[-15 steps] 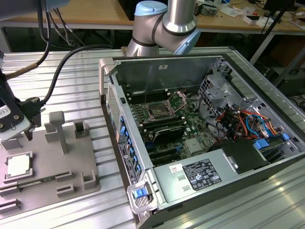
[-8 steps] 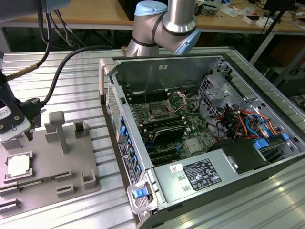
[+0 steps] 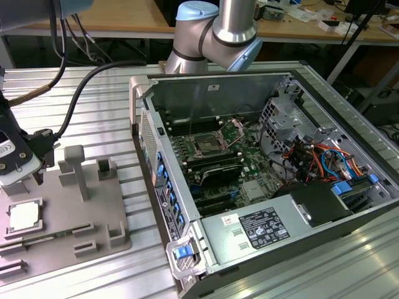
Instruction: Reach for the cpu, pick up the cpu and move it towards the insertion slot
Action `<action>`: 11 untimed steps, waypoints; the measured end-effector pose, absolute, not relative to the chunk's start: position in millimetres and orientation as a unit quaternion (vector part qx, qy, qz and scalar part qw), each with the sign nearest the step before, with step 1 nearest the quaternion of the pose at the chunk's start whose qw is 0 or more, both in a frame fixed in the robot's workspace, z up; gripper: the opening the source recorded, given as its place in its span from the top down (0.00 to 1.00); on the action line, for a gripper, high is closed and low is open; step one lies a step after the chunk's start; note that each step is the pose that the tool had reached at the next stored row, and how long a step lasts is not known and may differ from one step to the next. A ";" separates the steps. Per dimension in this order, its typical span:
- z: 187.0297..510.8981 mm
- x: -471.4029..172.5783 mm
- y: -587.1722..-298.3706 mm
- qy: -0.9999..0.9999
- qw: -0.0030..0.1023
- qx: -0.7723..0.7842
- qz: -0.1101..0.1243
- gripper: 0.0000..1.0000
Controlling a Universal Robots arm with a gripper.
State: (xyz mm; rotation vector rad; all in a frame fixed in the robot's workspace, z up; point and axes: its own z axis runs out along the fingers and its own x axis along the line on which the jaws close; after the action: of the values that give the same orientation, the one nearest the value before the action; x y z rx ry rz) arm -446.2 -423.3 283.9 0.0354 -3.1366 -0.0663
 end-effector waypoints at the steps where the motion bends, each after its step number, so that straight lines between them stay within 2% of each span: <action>1: 283.8 -446.2 -423.3 -1.000 0.002 0.011 -0.021 0.33; 11: 282.1 -446.2 -424.3 -1.000 0.002 0.011 -0.021 0.33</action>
State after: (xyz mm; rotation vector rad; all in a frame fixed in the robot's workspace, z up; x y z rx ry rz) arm -446.2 -424.3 282.1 0.0355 -3.1366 -0.0663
